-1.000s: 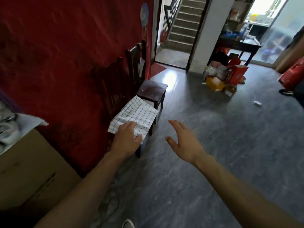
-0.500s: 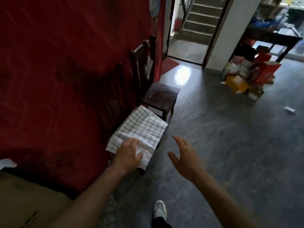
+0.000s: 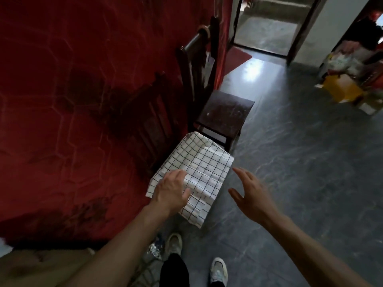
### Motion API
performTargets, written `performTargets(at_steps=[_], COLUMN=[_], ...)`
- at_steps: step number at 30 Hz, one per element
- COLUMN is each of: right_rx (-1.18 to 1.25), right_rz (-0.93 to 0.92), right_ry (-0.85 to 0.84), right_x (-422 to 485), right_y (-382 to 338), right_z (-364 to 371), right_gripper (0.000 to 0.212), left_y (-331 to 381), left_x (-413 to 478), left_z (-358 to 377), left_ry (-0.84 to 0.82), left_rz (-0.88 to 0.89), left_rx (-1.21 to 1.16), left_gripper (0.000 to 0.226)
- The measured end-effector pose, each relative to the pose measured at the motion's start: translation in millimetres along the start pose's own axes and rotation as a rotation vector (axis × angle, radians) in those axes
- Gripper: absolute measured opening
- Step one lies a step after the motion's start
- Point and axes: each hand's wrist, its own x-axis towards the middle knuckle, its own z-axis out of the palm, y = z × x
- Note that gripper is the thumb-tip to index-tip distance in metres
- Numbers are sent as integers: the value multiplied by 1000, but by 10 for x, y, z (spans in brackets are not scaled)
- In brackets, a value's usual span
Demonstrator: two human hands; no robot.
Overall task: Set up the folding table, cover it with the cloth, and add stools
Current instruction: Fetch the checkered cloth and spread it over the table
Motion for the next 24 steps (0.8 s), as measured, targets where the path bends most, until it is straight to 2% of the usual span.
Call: performTargets(at_steps=[9, 14, 24], right_rx=[-3, 28, 39], right_rz=[149, 160, 264], right_ry=[30, 5, 11], right_x=[622, 1016, 1462], right_y=[-265, -401, 115], right_z=[452, 781, 1463], right_gripper=[66, 66, 66], left_y=[-661, -947, -1359], left_x=[831, 1155, 1829], left_z=[-92, 55, 832], left_ry=[-84, -119, -208], left_rz=[82, 121, 157], left_rx=[4, -4, 34], left_gripper=[51, 48, 52])
